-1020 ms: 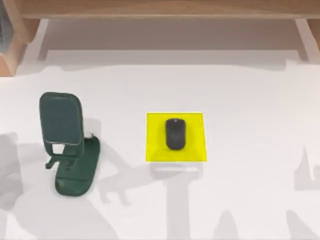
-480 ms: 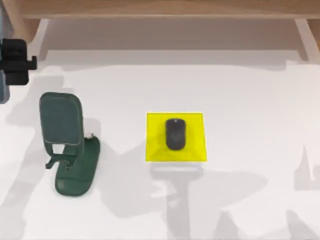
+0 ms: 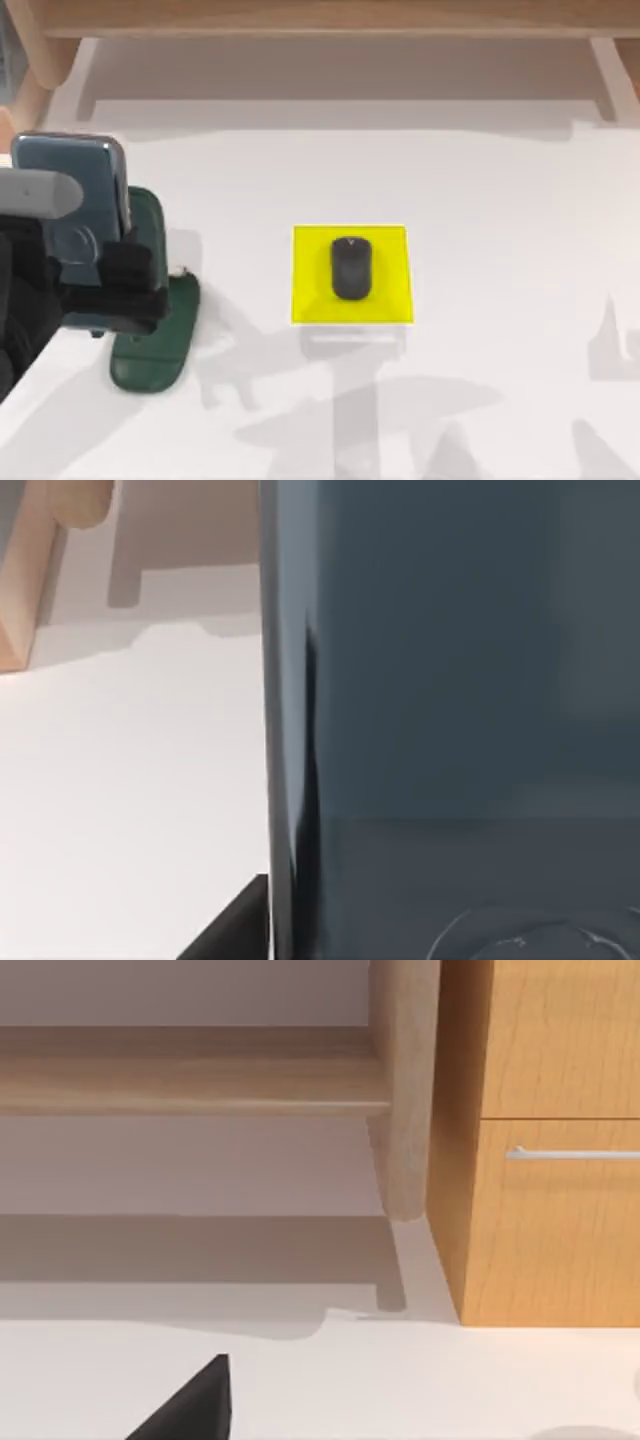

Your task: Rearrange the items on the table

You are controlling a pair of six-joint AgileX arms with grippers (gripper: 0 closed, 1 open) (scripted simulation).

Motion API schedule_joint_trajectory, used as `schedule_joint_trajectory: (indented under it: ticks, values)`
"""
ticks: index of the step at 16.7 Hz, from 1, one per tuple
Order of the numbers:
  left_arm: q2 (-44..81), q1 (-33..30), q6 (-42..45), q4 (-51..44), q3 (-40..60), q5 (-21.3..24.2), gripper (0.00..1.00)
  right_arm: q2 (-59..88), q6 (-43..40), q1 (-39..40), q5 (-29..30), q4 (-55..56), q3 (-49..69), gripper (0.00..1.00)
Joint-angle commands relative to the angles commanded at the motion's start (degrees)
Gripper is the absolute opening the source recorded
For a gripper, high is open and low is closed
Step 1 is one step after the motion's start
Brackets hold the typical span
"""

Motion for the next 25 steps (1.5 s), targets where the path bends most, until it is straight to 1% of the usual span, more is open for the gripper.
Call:
schedule_joint_trajectory:
  ticks: [7,15,20,25]
  values:
    - [-0.41,-0.48,0.21,-0.13,-0.15,-0.12,0.00,0.00,0.00,0.00,0.00,0.00,0.00,1.00]
    - [-6.46,-5.89,8.02,1.99,2.66,-0.57,0.00,0.00,0.00,0.00,0.00,0.00,0.00,1.00]
    - [-8.25,-8.22,10.09,3.64,3.54,-0.36,0.00,0.00,0.00,0.00,0.00,0.00,0.00,1.00]
    - [-8.12,-8.64,10.16,6.49,3.76,0.39,0.00,0.00,0.00,0.00,0.00,0.00,0.00,1.00]
